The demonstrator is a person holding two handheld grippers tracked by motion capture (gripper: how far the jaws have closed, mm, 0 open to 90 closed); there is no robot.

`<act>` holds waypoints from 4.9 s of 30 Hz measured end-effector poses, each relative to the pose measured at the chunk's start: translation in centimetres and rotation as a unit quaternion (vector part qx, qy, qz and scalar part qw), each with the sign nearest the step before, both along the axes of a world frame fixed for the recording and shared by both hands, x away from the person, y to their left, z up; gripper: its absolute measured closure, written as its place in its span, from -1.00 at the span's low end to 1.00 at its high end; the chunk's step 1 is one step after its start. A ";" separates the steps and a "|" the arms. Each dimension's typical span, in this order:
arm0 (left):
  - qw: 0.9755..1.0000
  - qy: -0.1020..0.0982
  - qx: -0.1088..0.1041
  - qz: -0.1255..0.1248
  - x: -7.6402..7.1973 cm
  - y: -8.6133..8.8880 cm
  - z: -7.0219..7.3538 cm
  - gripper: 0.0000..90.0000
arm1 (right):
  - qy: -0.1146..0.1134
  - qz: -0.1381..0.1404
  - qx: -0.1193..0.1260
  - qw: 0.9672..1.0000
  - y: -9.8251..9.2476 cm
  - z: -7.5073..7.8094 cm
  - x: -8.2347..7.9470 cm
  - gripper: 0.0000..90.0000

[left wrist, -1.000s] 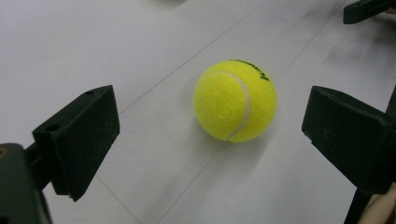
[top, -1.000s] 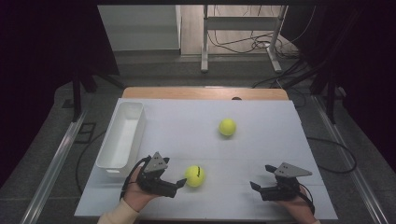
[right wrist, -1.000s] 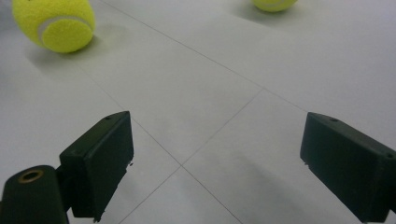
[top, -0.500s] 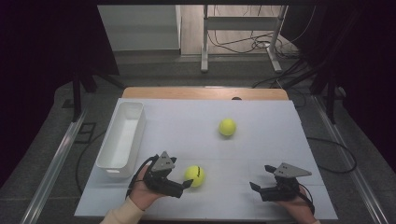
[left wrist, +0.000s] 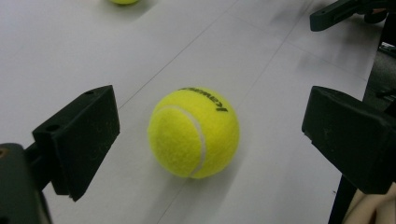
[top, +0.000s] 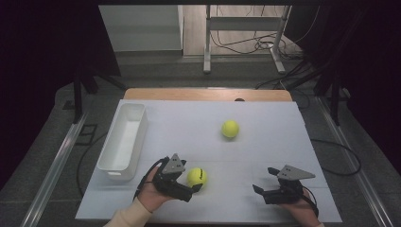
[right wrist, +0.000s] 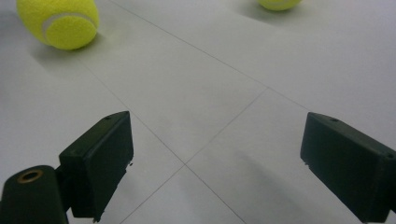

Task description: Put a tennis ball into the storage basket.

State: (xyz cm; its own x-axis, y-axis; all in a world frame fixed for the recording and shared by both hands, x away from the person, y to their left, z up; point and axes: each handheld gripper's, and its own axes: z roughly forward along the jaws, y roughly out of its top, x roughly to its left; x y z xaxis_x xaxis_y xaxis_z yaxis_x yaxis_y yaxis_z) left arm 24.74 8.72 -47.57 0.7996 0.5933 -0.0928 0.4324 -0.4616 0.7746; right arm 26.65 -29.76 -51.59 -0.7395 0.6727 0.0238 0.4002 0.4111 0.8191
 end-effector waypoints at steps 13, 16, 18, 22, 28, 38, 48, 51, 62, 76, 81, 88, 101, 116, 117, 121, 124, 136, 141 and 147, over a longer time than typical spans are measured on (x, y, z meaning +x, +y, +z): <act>1.000 0.007 0.005 -0.017 0.4 -1.3 -0.2 -0.89 | 0.000 -0.001 -0.004 1.000 0.0 0.0 0.0 -0.78; 1.000 0.009 0.006 -0.019 0.5 -1.5 -0.3 -0.89 | 0.001 0.002 0.001 1.000 0.0 -0.1 0.0 -0.78; 1.000 0.010 0.007 -0.021 0.5 -1.6 -0.3 -0.89 | 0.001 0.002 0.001 1.000 0.1 -0.1 0.0 -0.78; 1.000 0.012 0.009 -0.023 0.7 -1.9 -0.5 -0.89 | 0.001 0.002 0.001 1.000 0.0 -0.1 0.0 -0.78; 0.999 0.016 0.012 -0.028 0.9 -2.3 -0.7 -0.89 | 0.001 0.002 0.001 1.000 0.1 -0.1 0.0 -0.78; 0.999 0.030 0.021 -0.026 1.5 -2.5 -1.3 -0.89 | 0.002 0.002 0.000 1.000 0.0 0.0 0.0 -0.78; 0.998 0.055 0.035 -0.021 2.2 -2.6 -2.6 -0.90 | 0.003 0.002 -0.003 1.000 0.0 -0.1 0.0 -0.78; 0.998 0.056 0.039 -0.018 2.3 -2.6 -2.7 -0.90 | 0.003 0.002 -0.003 1.000 0.0 -0.1 0.0 -0.78; 0.996 0.064 0.063 -0.007 3.1 -2.6 -3.6 -0.93 | 0.003 0.004 -0.003 1.000 0.1 -0.1 0.0 -0.78; 0.993 0.038 0.103 0.035 3.4 -2.8 -4.1 -0.43 | 0.003 0.005 -0.003 1.000 0.1 -0.1 0.0 -0.78; 0.995 0.044 0.092 0.019 3.2 -2.7 -3.9 -0.42 | 0.003 0.005 -0.003 1.000 0.1 -0.1 0.0 -0.78; 0.996 0.037 0.076 0.016 3.0 -2.5 -3.5 -0.42 | 0.003 0.005 -0.003 1.000 0.1 -0.1 0.0 -0.78; 0.998 0.023 0.058 0.019 2.8 -1.9 -2.5 -0.42 | 0.002 0.005 -0.006 1.000 0.1 -0.1 0.0 -0.78; 0.999 0.006 0.036 0.026 2.5 -1.3 -0.9 -0.42 | 0.002 0.006 -0.011 1.000 0.1 -0.2 -0.1 -0.78; 0.999 0.004 0.034 0.026 2.5 -1.2 -0.8 -0.42 | 0.002 0.005 -0.014 1.000 0.1 -0.1 -0.1 -0.78; 0.999 -0.004 0.027 0.030 2.5 -0.8 0.0 -0.42 | 0.002 0.005 -0.014 1.000 0.2 -0.1 -0.1 -0.78; 0.999 -0.006 0.024 0.032 2.5 -0.5 0.3 -0.42 | 0.002 0.005 -0.014 1.000 0.2 -0.2 0.0 -0.78; 0.999 -0.015 0.015 0.036 2.7 0.0 1.4 -0.42 | 0.002 0.007 -0.012 1.000 0.2 -0.2 0.0 -0.78; 0.999 -0.019 0.013 0.039 2.8 0.2 1.9 -0.42 | 0.002 0.008 -0.011 1.000 0.2 -0.2 0.0 -0.78; 0.999 -0.022 0.009 0.042 3.0 0.2 2.1 -0.42 | 0.001 0.009 -0.011 1.000 0.3 -0.3 0.0 -0.78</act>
